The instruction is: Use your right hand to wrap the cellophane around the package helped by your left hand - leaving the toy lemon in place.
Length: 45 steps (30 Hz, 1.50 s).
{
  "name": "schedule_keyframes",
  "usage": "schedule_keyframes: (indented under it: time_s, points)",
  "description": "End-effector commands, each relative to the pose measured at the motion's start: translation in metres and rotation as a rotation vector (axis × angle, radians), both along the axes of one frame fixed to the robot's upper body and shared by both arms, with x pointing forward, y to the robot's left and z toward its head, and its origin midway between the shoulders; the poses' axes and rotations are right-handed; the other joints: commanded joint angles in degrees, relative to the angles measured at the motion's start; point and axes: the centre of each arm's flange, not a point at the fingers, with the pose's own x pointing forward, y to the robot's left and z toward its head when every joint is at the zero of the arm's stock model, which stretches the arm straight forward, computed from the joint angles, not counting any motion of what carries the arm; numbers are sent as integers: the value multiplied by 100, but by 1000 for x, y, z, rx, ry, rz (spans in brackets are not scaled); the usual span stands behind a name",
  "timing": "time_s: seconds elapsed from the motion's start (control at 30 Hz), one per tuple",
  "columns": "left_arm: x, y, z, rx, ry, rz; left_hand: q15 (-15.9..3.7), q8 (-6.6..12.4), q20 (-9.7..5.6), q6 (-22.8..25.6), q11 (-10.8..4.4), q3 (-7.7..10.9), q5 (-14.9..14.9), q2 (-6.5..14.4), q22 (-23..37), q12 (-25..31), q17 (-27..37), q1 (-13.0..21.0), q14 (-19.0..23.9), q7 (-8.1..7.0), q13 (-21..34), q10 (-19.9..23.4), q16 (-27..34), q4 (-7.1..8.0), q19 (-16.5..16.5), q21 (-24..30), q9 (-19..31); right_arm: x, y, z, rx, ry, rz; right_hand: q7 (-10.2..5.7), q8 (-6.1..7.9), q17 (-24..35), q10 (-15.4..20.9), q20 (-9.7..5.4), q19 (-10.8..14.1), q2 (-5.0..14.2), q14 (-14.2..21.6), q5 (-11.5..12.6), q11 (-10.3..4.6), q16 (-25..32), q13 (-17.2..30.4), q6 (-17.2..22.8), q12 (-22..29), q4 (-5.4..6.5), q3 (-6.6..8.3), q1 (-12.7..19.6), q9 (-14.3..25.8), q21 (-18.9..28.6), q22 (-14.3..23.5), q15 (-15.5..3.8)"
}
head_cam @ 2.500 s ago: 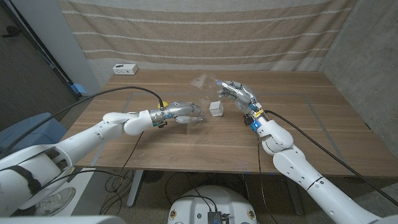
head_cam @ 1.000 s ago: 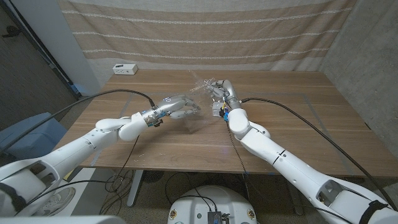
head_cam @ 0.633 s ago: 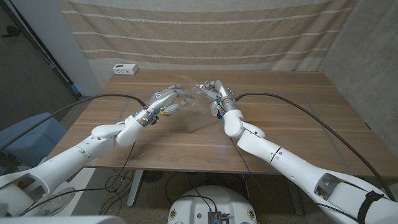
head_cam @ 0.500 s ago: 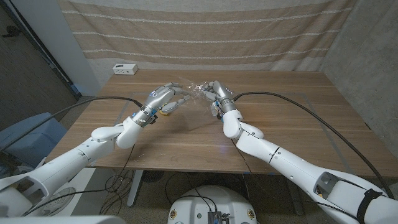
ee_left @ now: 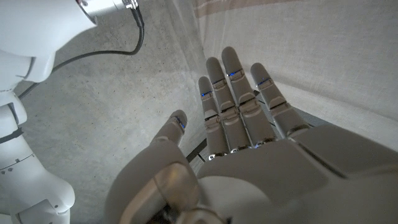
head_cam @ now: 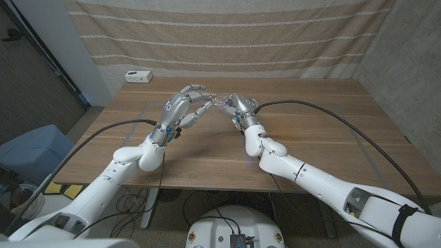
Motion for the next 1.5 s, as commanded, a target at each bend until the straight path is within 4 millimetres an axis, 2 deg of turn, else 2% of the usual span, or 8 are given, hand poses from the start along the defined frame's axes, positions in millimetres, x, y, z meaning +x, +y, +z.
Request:
schedule_keyframes:
  time_s: [0.03, 0.17, 0.53, 0.8, 1.03, 1.3, 1.4, 1.5]
  points:
    - [-17, 35, 24, -299, -98, -115, -30, -25, 25, -165, -35, 76, -4, -69, -2, -36, -81, -4, -175, -83, 67, -174, -165, 1, -114, 2, -8, -1, -1, -3, -63, -39, -66, -143, -7, 80, -128, 230, -510, 17, -346, 13, -110, -71, -11, -10, -133, 20, -78, -125, -20, -236, -34, -266]
    - [-17, 36, 28, -324, -97, -171, -44, -46, 42, -362, -35, 104, -15, -131, -20, -112, -176, -29, -279, -186, 91, -443, -309, -20, -157, 22, -34, -1, -4, -2, -88, -15, -69, -222, -147, 76, -412, 299, -708, -22, -594, 14, -34, -152, -42, -324, -316, 108, -168, -330, -38, -369, -41, -173]
    - [-6, 36, 38, -251, -10, -164, -1, -77, 226, -1448, -129, 212, -16, -334, -153, -966, -777, -171, -1341, -587, -361, -1612, -1152, -195, -636, -20, -184, 6, -3, 1, -208, 114, -108, -607, -1303, -217, -1931, 959, -1870, -388, -2368, 62, 37, -668, -230, -2275, -1072, 360, -728, -1474, -138, -1327, -46, 410]
    - [-1, 37, 38, -243, 17, -152, 6, -69, 237, -1493, -140, 214, -17, -352, -164, -1004, -831, -191, -1287, -579, -403, -1621, -1160, -204, -657, -22, -190, 19, -10, -7, -244, 246, -136, -807, -1565, -427, -2535, 601, -2447, 118, -3320, 61, 16, -704, -381, -2717, -1092, 827, -748, -2257, -147, -1874, -38, 401]
    - [2, 36, 39, -236, 31, -148, 8, -58, 241, -1505, -132, 215, -16, -358, -171, -1023, -866, -207, -1242, -570, -432, -1616, -1161, -206, -662, -20, -193, 34, -18, -15, -279, 382, -137, -931, -1668, -737, -3307, 363, -2829, -12, -4126, 34, 2, -724, -585, -3443, -1136, 1245, -898, -3086, -183, -2325, -36, 542]
    - [6, 32, 42, -205, 50, -156, 14, -33, 249, -1485, -100, 202, -17, -372, -181, -1040, -914, -251, -1174, -531, -475, -1574, -1161, -193, -668, -16, -196, 43, -22, -24, -333, 451, -188, -1072, -1663, -1142, -4137, 773, -3461, -208, -5133, 67, -135, -740, -725, -4252, -1117, 1066, -1041, -3319, -213, -2902, -31, 716]
    - [7, 31, 42, -198, 56, -156, 16, -21, 255, -1467, -105, 194, -18, -376, -185, -1043, -931, -273, -1166, -500, -492, -1550, -1167, -184, -669, -13, -196, 44, -24, -26, -339, 453, -212, -1132, -1630, -1257, -4312, 867, -3250, -148, -5161, 90, -177, -693, -744, -4345, -1108, 905, -953, -3156, -216, -2904, -28, 697]
    - [9, 30, 43, -191, 63, -162, 12, -19, 260, -1467, -100, 186, -20, -376, -187, -1051, -939, -291, -1162, -497, -501, -1551, -1169, -174, -672, -13, -197, 43, -24, -28, -351, 442, -244, -1168, -1586, -1484, -4351, 769, -2669, 108, -5035, 100, -214, -596, -770, -4368, -1040, 476, -590, -2609, -218, -2846, -15, 644]
